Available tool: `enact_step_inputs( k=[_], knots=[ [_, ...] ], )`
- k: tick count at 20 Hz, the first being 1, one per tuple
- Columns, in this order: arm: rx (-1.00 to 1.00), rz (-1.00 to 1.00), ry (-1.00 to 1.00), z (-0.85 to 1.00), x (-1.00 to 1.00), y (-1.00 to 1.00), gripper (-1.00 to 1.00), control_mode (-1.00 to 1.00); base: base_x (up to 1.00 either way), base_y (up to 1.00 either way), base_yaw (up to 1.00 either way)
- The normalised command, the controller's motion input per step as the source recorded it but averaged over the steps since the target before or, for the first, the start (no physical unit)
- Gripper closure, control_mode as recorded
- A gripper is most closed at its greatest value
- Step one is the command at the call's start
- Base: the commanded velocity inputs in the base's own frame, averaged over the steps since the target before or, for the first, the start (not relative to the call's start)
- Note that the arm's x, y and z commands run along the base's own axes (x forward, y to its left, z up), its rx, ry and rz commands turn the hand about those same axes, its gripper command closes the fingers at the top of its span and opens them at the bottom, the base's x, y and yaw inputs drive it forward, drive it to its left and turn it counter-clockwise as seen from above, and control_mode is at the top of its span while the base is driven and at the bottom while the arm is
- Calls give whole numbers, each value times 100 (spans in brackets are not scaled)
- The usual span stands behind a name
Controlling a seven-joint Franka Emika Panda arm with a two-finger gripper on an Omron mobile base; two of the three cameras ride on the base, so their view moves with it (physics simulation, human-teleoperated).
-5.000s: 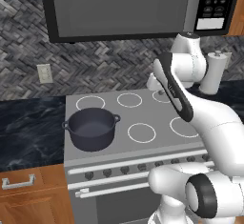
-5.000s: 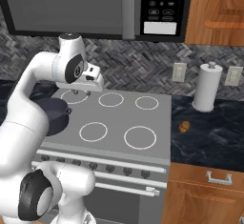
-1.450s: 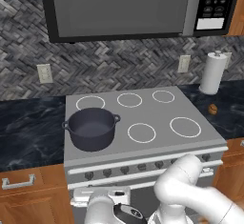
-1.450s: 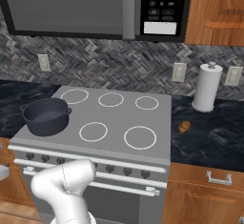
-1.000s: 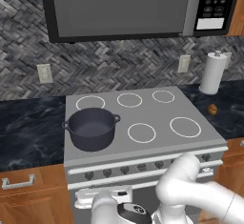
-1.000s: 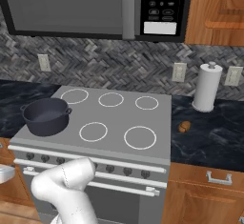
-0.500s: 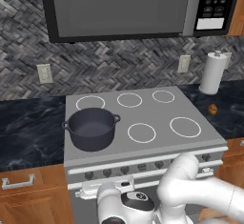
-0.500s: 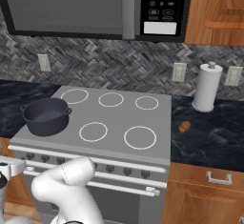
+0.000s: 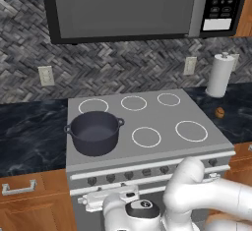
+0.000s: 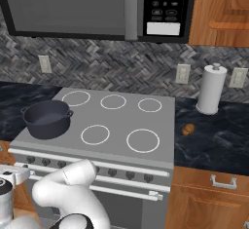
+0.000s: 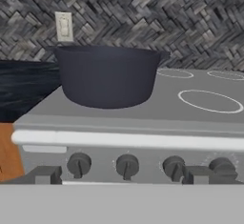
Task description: Turn on the burner for the pot on the stove. Wait thirty seconds for the pot to heat up. Then add the potato to the pot.
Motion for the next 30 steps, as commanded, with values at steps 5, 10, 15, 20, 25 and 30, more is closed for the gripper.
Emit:
enact_step_inputs(
  k=[5,10,15,20,25,30],
  knots=[
    [-1,3,0,-38,3,1,-100,-100,0,0,0],
    [0,7,0,-32,4,9,-100,-100,0,0,0],
    [0,5,-2,-5,5,15,-100,-100,0,0,0],
    [0,5,-6,0,10,21,-100,-100,0,0,0],
    [6,0,-11,0,14,4,-100,-100,0,0,0],
    [5,0,-2,0,24,2,-100,-100,0,0,0]
  ],
)
